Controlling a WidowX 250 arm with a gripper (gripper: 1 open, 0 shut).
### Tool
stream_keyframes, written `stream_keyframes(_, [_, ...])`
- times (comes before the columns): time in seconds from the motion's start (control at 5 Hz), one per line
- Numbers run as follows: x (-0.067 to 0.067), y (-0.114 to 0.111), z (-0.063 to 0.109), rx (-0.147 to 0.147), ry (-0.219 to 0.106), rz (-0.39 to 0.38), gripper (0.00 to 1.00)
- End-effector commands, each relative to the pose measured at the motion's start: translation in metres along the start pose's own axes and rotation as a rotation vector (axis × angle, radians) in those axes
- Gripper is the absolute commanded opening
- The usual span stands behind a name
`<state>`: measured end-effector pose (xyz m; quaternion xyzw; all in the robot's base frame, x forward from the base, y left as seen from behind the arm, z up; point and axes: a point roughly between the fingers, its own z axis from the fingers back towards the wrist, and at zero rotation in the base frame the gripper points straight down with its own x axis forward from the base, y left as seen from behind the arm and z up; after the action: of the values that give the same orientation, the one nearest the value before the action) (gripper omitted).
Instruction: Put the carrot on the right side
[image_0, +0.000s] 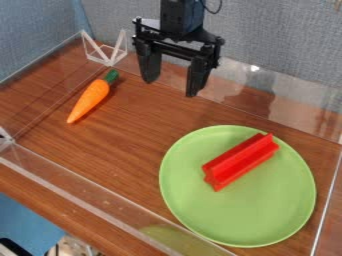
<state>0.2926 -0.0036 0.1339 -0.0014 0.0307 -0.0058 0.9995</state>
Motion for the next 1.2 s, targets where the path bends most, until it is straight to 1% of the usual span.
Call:
stream_keyframes(0.0, [0.005,0.032,-0.012,0.027,-0.013,-0.024,1.0])
stream_keyframes(0.2, [0.009,0.07,-0.025,0.054,-0.035,-0.046,1.0])
stream_keyframes(0.4, [0.003,0.108,-0.021,0.074,-0.059,-0.061,1.0])
stream_keyframes(0.6, [0.0,0.133,-0.021,0.081,-0.075,-0.077,1.0])
stream_keyframes(1.0, [0.035,0.147,-0.05,0.068,-0.095,-0.032,1.0])
